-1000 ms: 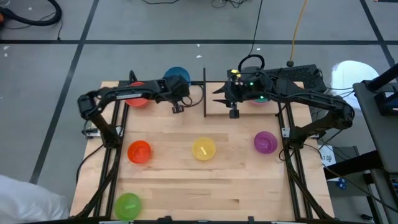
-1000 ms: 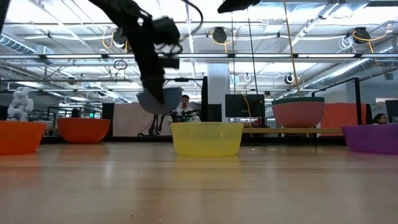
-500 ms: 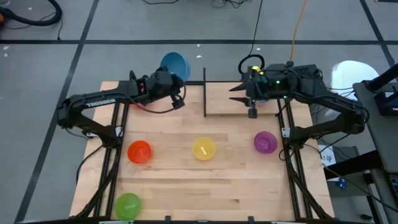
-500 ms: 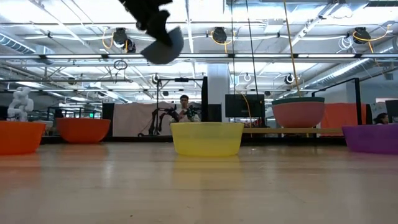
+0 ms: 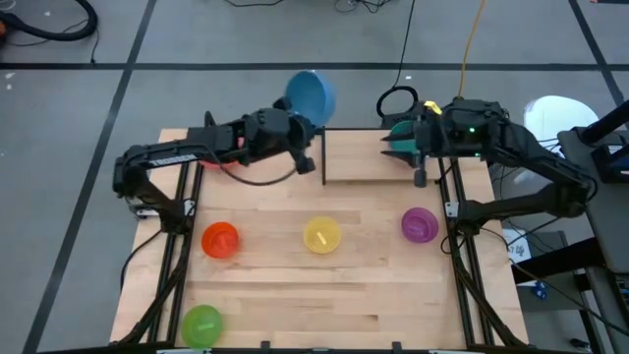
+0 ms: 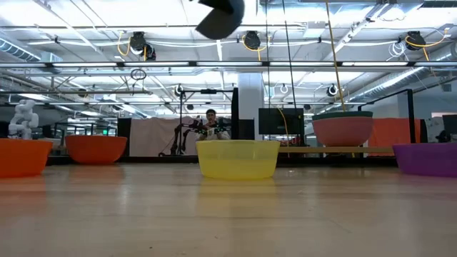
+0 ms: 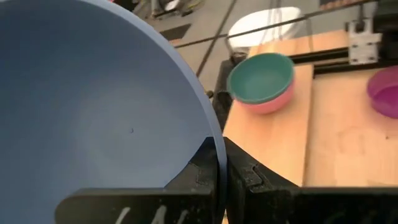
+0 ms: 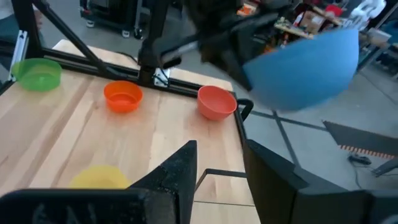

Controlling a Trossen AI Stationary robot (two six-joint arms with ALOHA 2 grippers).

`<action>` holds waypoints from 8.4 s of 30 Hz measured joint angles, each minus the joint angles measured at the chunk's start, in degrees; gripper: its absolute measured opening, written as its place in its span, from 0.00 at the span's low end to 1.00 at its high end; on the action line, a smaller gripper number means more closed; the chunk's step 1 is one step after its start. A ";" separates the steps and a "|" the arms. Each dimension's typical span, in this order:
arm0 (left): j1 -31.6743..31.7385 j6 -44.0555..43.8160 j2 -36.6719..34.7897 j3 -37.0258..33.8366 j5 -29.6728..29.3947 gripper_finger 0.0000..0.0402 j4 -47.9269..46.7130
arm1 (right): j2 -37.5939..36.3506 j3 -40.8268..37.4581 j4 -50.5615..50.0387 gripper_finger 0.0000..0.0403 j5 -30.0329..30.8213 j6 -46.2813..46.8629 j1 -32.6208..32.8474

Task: Place and stack bowls onto a shelf
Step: Stack the blue bowl on top of the green bowl on the shelf

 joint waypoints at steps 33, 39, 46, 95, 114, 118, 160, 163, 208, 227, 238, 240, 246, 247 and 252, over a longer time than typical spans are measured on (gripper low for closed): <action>3.12 8.10 38.53 33.82 20.78 0.01 12.97 | -15.32 0.04 -9.38 0.31 10.29 1.99 0.02; 5.60 7.28 41.85 33.82 26.13 0.01 17.58 | -14.77 0.04 -11.66 0.31 10.29 0.65 0.02; 6.56 7.39 46.26 33.82 30.61 0.01 20.41 | -13.97 0.04 -11.57 0.31 10.29 0.46 0.02; 6.98 12.24 51.41 33.82 30.86 0.01 17.36 | -3.80 -18.01 -14.89 0.31 36.98 -25.41 -0.02; 5.19 13.88 51.41 33.73 30.29 0.01 13.08 | -0.10 -21.57 -14.17 0.31 30.43 -32.44 -7.60; 5.19 13.90 51.41 33.73 30.07 0.01 12.97 | 1.38 -21.55 -14.15 0.30 27.96 -32.69 -9.35; 4.07 13.35 51.36 35.24 24.96 0.05 17.73 | -1.45 -21.59 -13.02 0.00 25.33 -30.99 -18.18; 4.14 13.85 51.28 35.26 24.92 0.05 19.23 | -2.71 -21.59 -12.18 0.00 27.29 -30.97 -18.14; 6.70 3.41 54.07 35.28 32.22 0.10 31.61 | -15.68 -21.59 -1.65 0.21 28.41 -31.41 -18.10; 6.45 -0.45 56.89 35.24 32.87 0.10 36.55 | -17.13 -21.55 -1.43 0.21 28.35 -31.02 -18.10; 5.93 0.94 56.69 35.24 31.60 0.10 34.90 | -17.11 -21.55 -1.37 0.21 28.28 -30.99 -18.10; 5.70 1.18 56.39 35.24 30.98 0.10 34.29 | -17.11 -21.55 -1.43 0.21 28.04 -30.84 -18.10; 5.71 1.41 55.05 35.24 31.93 0.10 31.97 | -16.11 -21.51 -5.53 0.21 23.96 -29.52 -18.12; 5.74 1.35 54.95 35.24 31.93 0.10 31.87 | -15.82 -21.51 -6.57 0.21 22.25 -29.61 -18.12; 5.71 1.13 54.71 35.24 31.96 0.10 31.26 | -13.51 -21.51 -6.76 0.21 17.38 -29.27 -18.21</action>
